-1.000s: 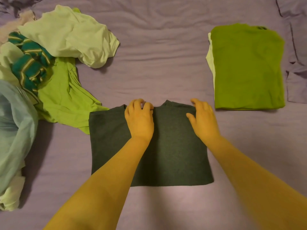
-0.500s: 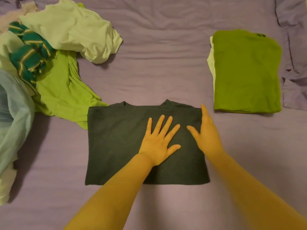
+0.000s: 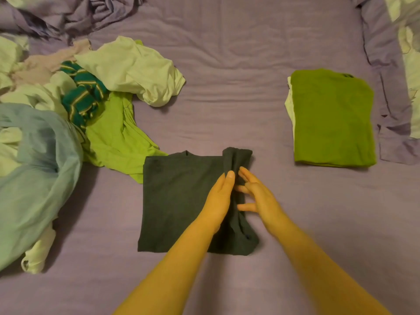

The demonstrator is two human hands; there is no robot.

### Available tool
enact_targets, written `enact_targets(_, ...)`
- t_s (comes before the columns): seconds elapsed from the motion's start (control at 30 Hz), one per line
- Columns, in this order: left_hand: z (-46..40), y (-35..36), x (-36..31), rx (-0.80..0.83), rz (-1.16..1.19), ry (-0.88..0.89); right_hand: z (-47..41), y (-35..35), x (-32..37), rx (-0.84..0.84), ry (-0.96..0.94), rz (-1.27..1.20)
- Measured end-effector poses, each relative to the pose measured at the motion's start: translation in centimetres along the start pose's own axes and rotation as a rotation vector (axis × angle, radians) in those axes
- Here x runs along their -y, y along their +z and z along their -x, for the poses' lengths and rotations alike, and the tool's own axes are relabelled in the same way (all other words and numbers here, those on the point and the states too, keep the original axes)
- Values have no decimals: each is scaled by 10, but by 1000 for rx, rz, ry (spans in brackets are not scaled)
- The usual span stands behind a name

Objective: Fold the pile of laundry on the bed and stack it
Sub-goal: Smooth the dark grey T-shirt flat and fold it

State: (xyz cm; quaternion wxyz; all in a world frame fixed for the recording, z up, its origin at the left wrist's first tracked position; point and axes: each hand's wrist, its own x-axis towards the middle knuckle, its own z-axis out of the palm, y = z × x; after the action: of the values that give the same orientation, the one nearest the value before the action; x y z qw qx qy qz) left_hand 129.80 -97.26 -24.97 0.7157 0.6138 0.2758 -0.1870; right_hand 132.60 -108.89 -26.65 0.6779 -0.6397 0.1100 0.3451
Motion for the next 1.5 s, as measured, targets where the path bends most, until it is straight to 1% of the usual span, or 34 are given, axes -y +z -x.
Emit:
enact_targets(0.1, -1, -26, 1, -53, 46, -33, -4, 12, 5, 123, 60, -150)
enact_targets(0.13, -1, -34, 4, -64, 30, -35, -7, 16, 6, 153, 74, -133)
enact_targets(0.17, -1, -42, 8, -70, -4, -36, -12, 21, 7, 170, 67, -52)
enact_targets(0.2, -2, -49, 13, -73, -37, -39, -17, 25, 9, 166, 27, 96)
enact_targets(0.23, -1, -55, 18, -77, -59, -46, -23, 28, 10, 136, -53, 299)
enact_targets(0.3, 0, -66, 25, -70, -70, -40, -38, 33, 15, 74, -261, 765)
enact_targets(0.33, 1, -71, 28, -59, -78, -20, -46, 35, 19, 76, -349, 957)
enact_targets(0.37, 1, -76, 29, -46, -89, 4, -54, 39, 23, 100, -408, 1099)
enact_targets(0.43, 4, -88, 29, -16, -106, 50, -68, 49, 34, 178, -428, 1244)
enact_targets(0.57, 18, -124, 22, -3, -110, 94, -89, 72, 58, 345, -322, 1292)
enact_targets(0.63, 24, -145, 20, -6, -114, 96, -98, 87, 65, 400, -339, 1375)
enact_targets(0.7, 29, -163, 18, -13, -96, 90, -103, 106, 67, 434, -390, 1382)
enact_targets(0.8, 33, -186, 19, -55, -66, 82, -106, 137, 61, 409, -441, 1272)
enact_targets(0.9, 33, -204, 24, -83, -84, 84, -112, 165, 47, 294, -513, 1312)
enact_targets(0.97, 31, -212, 29, -87, -183, 88, -116, 178, 34, 218, -547, 1411)
enact_targets(1.0, 29, -214, 34, -97, -308, 91, -117, 182, 26, 194, -557, 1491)
enact_targets(1.07, 24, -217, 44, -158, -666, 93, -114, 181, 9, 132, -594, 1646)
enact_targets(1.1, 22, -217, 49, -208, -801, 90, -109, 177, 1, 73, -615, 1669)
enact_targets(1.13, 21, -216, 53, -247, -850, 85, -103, 170, -6, -1, -623, 1644)
enact_targets(1.17, 20, -215, 54, -262, -831, 81, -95, 162, -13, -80, -612, 1587)
enact_targets(1.23, 16, -210, 55, -256, -713, 78, -75, 143, -29, -207, -529, 1474)
enact_targets(1.27, 14, -206, 53, -258, -665, 79, -63, 133, -37, -238, -461, 1417)
enact_targets(1.33, 11, -200, 50, -300, -601, 72, -40, 120, -53, -269, -299, 1274)
enact_targets(1.4, 7, -195, 46, -362, -507, 25, -22, 115, -62, -305, -193, 1137)
enact_targets(1.5, 4, -190, 37, -392, -254, -125, -13, 118, -61, -276, -185, 848)
